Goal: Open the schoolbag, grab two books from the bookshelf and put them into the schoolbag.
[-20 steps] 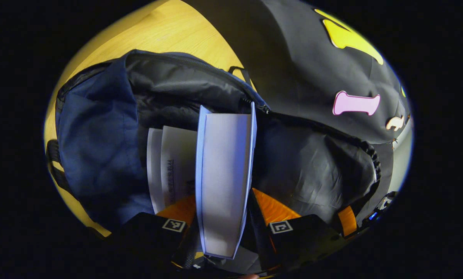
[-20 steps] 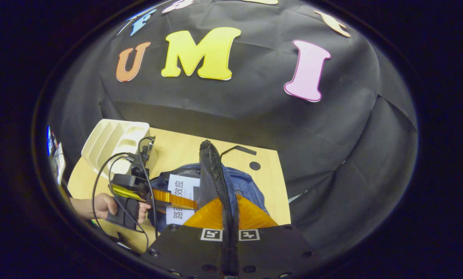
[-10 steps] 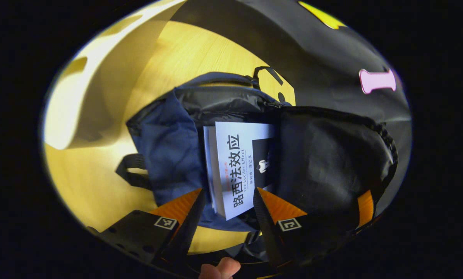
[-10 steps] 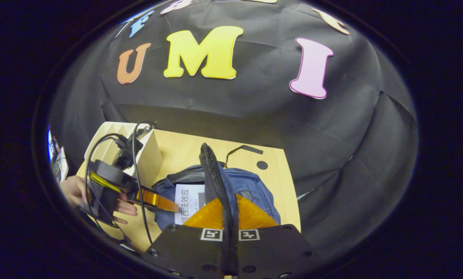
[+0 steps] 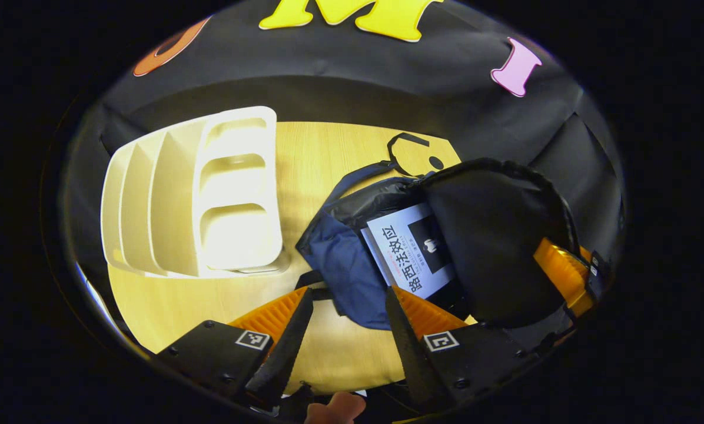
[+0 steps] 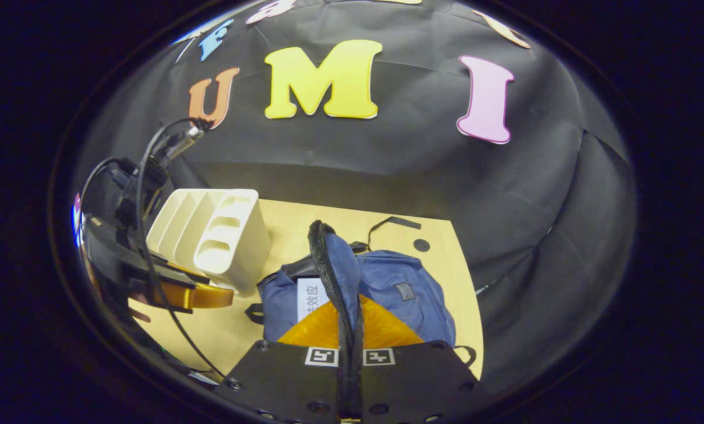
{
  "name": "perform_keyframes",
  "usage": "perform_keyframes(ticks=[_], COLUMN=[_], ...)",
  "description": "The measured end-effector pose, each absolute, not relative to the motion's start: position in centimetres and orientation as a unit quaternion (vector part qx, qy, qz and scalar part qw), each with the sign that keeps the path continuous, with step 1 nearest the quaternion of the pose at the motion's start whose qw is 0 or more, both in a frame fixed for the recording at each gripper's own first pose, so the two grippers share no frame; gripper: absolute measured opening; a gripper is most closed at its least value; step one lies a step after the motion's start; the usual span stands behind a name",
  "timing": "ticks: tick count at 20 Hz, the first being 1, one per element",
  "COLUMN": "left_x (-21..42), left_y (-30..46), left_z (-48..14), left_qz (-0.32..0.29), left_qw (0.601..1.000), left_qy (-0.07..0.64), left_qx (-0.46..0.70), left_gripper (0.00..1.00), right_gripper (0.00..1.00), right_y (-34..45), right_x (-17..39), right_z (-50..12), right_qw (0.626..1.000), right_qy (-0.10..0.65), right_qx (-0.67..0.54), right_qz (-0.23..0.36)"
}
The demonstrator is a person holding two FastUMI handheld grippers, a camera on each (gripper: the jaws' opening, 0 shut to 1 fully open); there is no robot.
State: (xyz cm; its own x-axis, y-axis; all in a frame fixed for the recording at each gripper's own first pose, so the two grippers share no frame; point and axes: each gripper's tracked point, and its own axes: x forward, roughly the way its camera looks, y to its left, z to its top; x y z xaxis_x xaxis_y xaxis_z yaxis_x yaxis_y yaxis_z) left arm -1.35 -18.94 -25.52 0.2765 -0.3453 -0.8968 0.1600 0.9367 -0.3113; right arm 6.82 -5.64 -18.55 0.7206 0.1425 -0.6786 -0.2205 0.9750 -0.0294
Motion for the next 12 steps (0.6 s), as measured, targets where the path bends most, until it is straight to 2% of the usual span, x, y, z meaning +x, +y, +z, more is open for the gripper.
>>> perform_keyframes(ticks=[3, 6, 12], left_x=[-4.0, -3.9, -1.6], left_y=[-16.8, -13.1, -6.2], left_z=[-23.7, -21.3, -13.6], left_qz=[-0.158, -0.122, -0.053], left_qw=[0.795, 0.831, 0.926], left_qy=[0.579, 0.535, 0.362], left_qx=[-0.086, -0.096, -0.093], left_gripper=[0.80, 0.80, 0.80], right_gripper=[0.01, 0.01, 0.01], right_y=[-3.5, -1.1, 3.4], right_x=[6.0, 5.0, 3.2], right_z=[-19.5, -21.1, -25.7], right_qw=[0.923, 0.921, 0.912], right_qy=[0.363, 0.367, 0.379], right_qx=[-0.057, -0.063, -0.070], right_qz=[0.109, 0.119, 0.137])
